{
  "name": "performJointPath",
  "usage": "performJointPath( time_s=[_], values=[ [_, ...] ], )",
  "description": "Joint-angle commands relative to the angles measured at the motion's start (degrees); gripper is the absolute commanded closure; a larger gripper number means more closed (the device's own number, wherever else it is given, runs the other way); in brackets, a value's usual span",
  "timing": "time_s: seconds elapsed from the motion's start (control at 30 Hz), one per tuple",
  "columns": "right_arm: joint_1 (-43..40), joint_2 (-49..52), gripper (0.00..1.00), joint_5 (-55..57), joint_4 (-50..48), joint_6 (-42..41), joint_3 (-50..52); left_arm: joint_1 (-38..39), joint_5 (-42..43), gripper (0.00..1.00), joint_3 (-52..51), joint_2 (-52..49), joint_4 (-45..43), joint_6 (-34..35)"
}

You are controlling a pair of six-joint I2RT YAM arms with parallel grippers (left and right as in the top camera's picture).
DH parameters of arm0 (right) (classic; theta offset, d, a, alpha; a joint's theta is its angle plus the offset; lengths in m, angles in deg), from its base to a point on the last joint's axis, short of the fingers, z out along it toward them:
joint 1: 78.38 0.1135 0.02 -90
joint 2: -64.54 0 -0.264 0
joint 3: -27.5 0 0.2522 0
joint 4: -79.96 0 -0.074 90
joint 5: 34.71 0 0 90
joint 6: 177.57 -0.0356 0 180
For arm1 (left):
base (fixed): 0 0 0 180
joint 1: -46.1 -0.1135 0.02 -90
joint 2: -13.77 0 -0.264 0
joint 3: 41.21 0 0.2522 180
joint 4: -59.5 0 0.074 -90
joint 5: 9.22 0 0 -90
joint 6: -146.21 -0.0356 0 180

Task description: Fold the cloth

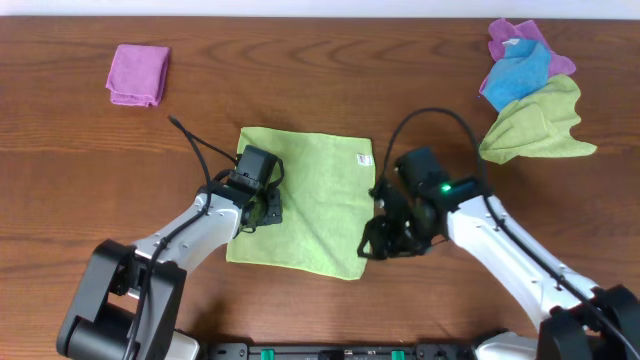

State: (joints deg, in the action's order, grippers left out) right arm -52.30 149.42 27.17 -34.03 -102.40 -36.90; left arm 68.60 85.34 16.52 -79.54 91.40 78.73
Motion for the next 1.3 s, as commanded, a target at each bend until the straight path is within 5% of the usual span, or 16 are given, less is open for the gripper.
performJointPath(
  time_s=[0.0, 0.4, 0.57, 0.7, 0.83, 1.27],
  values=[
    [3.89, -1.4, 0.5, 7.63, 0.24, -3.52, 0.15, -2.16, -1.75, 0.91, -0.74, -2.67, 0.17, -0.02],
    [14.21, -24.98, 0.48, 26.86, 6.54, -10.82, 0.17, -11.28, 12.02, 0.92, -0.17, -2.45, -0.68, -6.03],
    [18.32, -26.47, 0.5, 30.47, 6.05, -12.52, 1.79, -11.26, 12.55, 0.92, -0.07, -2.45, -0.83, -5.77],
    [20.26, -23.93, 0.53, 36.09, 0.66, -15.8, 3.08, -11.28, 15.02, 0.92, 0.26, -2.45, -1.07, -5.79],
    [17.7, -17.4, 0.98, 35.78, -11.58, -13.44, 3.06, -11.28, 19.28, 0.93, 1.27, -2.16, -1.03, -5.79],
    [6.78, 11.34, 0.99, 31.65, -34.58, -4.72, -2.27, -11.28, 22.71, 0.94, 6.36, 17.0, 3.19, -5.84]
  ],
)
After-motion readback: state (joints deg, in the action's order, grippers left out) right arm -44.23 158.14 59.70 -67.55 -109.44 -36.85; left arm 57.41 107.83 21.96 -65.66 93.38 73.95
